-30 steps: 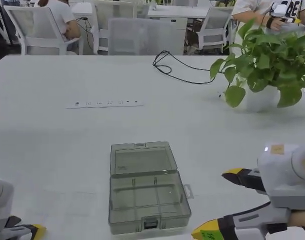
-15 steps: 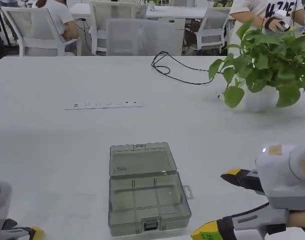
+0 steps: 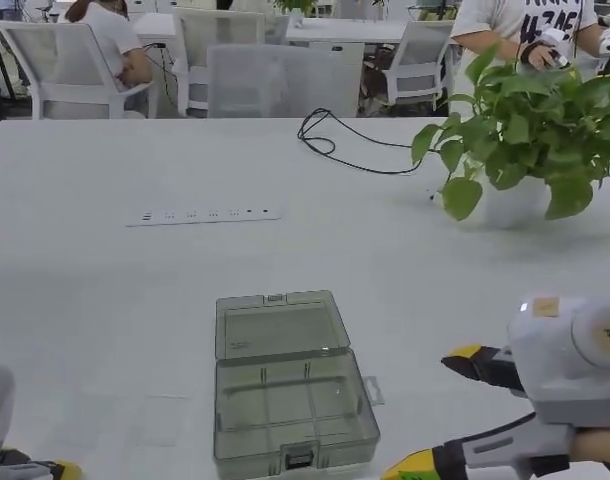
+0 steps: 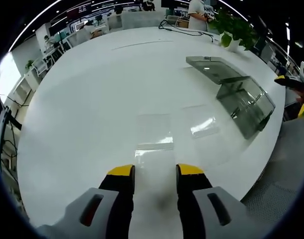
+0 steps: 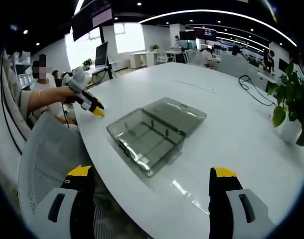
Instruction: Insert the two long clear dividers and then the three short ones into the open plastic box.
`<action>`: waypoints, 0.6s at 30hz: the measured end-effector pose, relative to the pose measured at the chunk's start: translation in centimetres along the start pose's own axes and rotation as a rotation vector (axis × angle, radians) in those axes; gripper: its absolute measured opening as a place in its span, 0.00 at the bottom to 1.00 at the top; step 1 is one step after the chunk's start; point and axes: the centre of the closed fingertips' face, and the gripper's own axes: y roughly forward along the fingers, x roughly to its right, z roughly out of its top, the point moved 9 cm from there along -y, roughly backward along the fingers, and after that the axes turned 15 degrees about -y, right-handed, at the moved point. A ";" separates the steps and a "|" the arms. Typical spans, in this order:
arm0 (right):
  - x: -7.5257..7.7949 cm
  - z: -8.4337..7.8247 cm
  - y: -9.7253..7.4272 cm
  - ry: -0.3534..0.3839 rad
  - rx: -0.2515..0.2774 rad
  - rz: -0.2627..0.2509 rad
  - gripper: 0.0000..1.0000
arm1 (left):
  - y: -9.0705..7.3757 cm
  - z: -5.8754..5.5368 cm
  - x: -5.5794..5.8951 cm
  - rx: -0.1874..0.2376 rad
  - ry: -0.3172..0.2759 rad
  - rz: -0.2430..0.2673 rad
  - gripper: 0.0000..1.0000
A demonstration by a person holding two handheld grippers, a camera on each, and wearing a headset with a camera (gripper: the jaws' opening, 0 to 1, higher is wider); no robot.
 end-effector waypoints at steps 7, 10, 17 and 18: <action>0.1 -0.1 0.1 0.035 -0.006 -0.014 0.92 | -0.2 0.0 0.0 -0.003 -0.016 0.007 0.30; 0.2 0.0 0.2 0.081 0.014 -0.029 0.89 | -0.3 -0.2 0.1 0.008 -0.036 0.001 0.30; 0.3 0.8 0.7 0.137 0.047 -0.043 0.77 | -0.7 -0.3 1.0 0.050 -0.111 -0.059 0.30; 0.3 1.0 0.8 0.147 0.053 -0.045 0.75 | -0.8 -0.3 1.2 0.060 -0.116 -0.066 0.30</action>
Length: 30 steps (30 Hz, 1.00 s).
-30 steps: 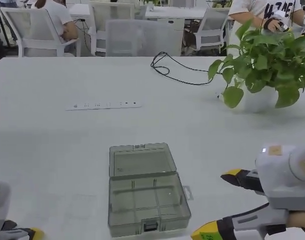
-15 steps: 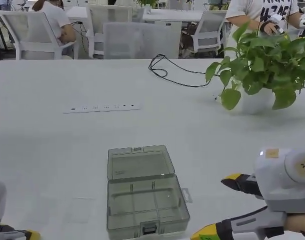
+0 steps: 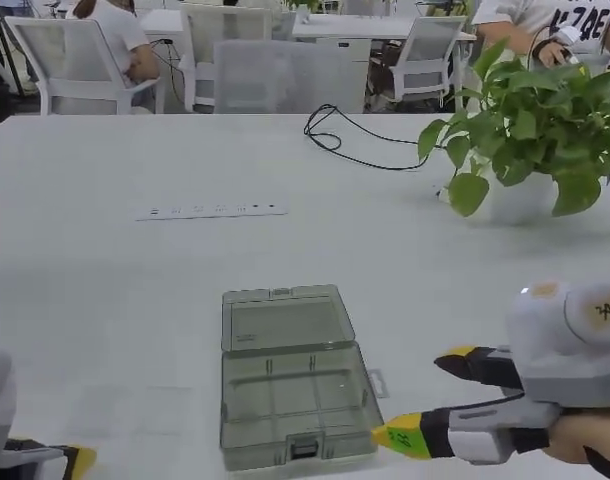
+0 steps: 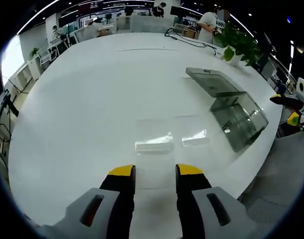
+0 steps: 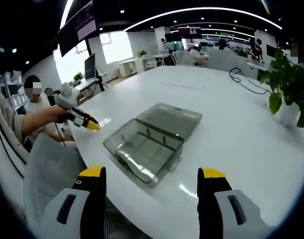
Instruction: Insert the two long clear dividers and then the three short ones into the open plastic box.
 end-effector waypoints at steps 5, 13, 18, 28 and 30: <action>-0.5 1.1 0.9 0.035 0.039 0.009 0.68 | -0.5 0.2 2.0 0.089 -0.029 -0.098 0.30; -2.2 3.4 2.6 0.132 0.148 0.047 0.60 | -1.4 0.2 4.0 0.197 -0.067 -0.188 0.30; -3.3 4.8 3.6 0.175 0.205 0.062 0.55 | -1.8 0.2 5.5 0.264 -0.162 -0.290 0.30; -6.4 7.3 5.6 0.211 0.286 0.090 0.44 | -2.8 -0.4 8.2 0.331 -0.248 -0.405 0.30; -6.9 7.7 6.0 0.207 0.295 0.098 0.42 | -3.0 -0.4 8.8 0.340 -0.239 -0.415 0.30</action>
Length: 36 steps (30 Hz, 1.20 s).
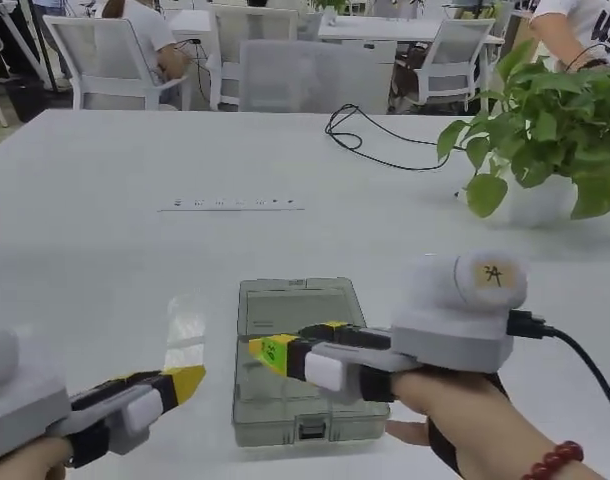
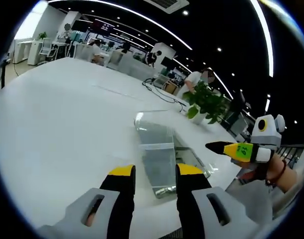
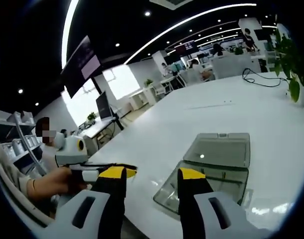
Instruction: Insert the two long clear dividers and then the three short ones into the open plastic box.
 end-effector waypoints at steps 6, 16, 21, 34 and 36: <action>-1.0 -0.1 1.1 0.002 0.006 0.018 0.38 | 0.2 -0.7 1.5 0.003 0.012 -0.050 0.30; -1.4 0.0 2.1 0.037 0.042 -0.011 0.27 | 0.7 -1.6 2.9 -0.022 0.033 -0.096 0.30; -1.2 -0.2 2.1 0.066 0.035 -0.035 0.23 | 1.2 -1.7 3.6 -0.029 0.040 -0.116 0.30; -0.2 -0.2 1.4 0.153 0.067 -0.095 0.10 | 2.1 -2.1 5.1 -0.038 0.042 -0.158 0.30; 0.0 -0.2 1.2 0.163 0.071 -0.103 0.07 | 2.3 -2.2 5.4 -0.045 0.048 -0.162 0.30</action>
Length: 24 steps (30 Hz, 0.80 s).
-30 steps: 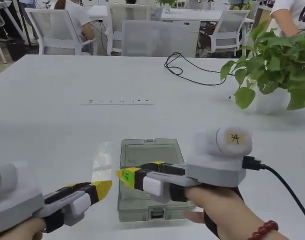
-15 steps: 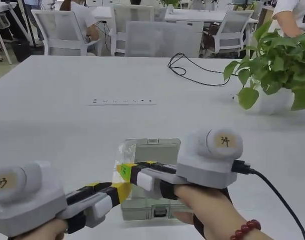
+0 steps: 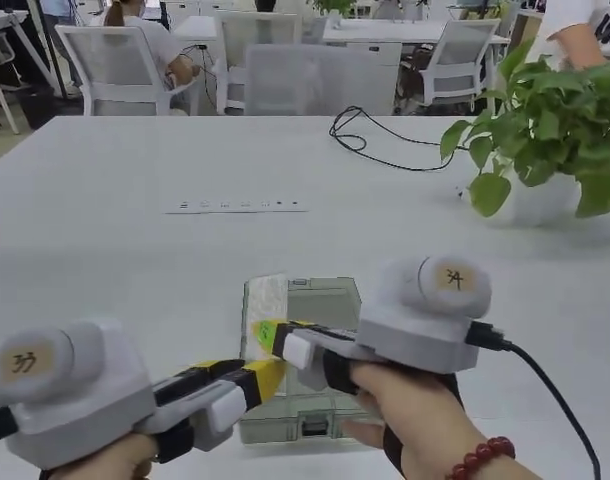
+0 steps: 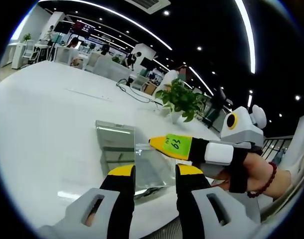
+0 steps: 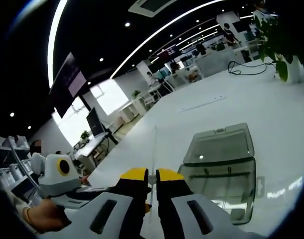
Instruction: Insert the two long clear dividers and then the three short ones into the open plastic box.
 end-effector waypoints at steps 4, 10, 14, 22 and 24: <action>0.1 0.0 -0.2 0.015 0.002 -0.006 0.07 | 0.2 -0.1 0.3 -0.006 0.004 0.002 0.30; 0.4 0.0 -0.4 0.042 -0.004 -0.016 0.07 | 0.4 -0.2 0.5 -0.012 0.001 0.002 0.30; 0.6 0.0 -0.7 0.058 -0.003 -0.016 0.07 | 0.5 -0.2 0.7 -0.013 0.012 -0.002 0.30; 0.9 0.0 -1.0 0.049 -0.044 -0.030 0.06 | 1.0 -0.3 1.1 -0.040 0.066 0.013 0.32; 1.0 0.0 -1.0 0.046 -0.050 -0.034 0.06 | 1.1 -0.4 1.1 -0.057 0.103 0.026 0.35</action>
